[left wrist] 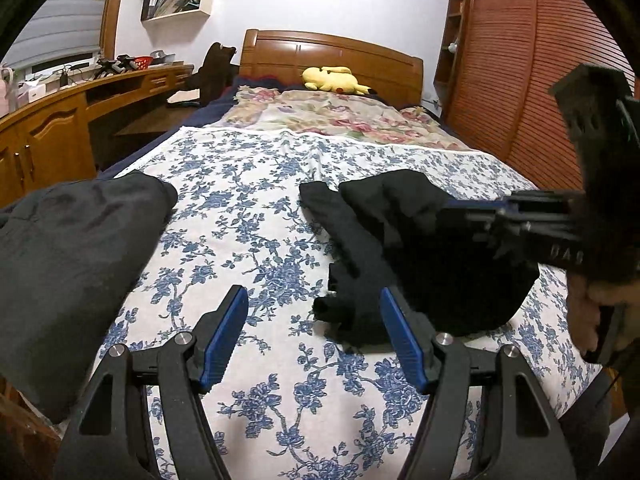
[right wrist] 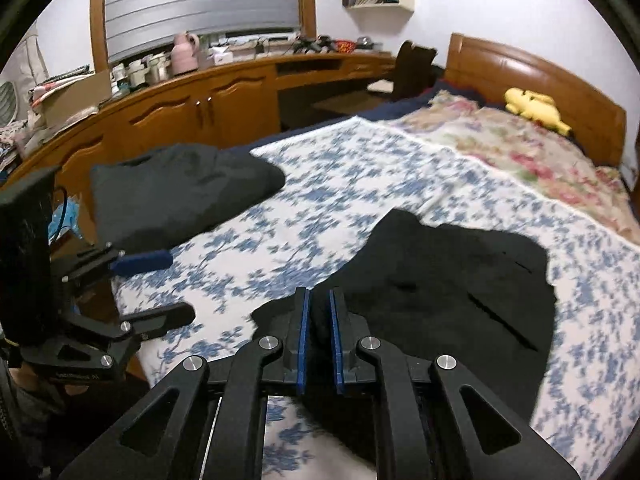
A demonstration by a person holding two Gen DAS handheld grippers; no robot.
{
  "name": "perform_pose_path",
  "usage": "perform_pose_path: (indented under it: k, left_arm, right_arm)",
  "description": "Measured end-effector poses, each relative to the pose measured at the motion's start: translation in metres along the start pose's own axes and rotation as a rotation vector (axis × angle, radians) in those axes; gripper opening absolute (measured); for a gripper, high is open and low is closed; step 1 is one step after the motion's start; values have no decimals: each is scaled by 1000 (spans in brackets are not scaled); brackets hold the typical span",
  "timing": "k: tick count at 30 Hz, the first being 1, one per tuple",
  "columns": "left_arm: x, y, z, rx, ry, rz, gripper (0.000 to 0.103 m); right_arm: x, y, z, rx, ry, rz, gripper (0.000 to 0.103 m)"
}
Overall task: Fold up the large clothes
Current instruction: 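Lift the coat edge with the right gripper and fold it over, then open the right gripper and withdraw it from the folded coat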
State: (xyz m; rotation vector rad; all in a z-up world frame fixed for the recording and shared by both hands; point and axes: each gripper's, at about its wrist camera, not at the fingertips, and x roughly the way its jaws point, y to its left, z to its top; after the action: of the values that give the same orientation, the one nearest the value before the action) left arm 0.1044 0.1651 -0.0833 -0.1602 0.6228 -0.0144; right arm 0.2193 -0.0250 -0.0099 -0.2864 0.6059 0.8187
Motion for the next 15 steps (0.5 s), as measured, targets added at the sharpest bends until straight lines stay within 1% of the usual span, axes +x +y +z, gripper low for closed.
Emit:
perform_pose_path:
  k: [2,3,4,5,7,11,15]
  left_arm:
    - [-2,2,-1,-2,-2,-2,69]
    - [-2,3,0,-3,-3,-3,69]
    - [-2,3,0,-3,-4,-4,69]
    - [-2,3,0,-3,-5,-7,69]
    - [-2,1,1,-1,-7,-10,69]
    - [0,-6,3,10,-6,-17,69]
    - [3,-13,4,22,-5,-26,69]
  right_arm:
    - [3,-2,3,-8,8,-12,11]
    - [-1,-5,6,-7,11,-16,19]
    - [-3,-9,9,-1,11,-18,24]
    - [-6,-10,12,5,4,-23,33]
    - [-22,-17,17,16,-25,-36,38]
    - [-41,-29,12,10,-48,-100,39]
    - [-54,-60,-6,35,-29,-177,39]
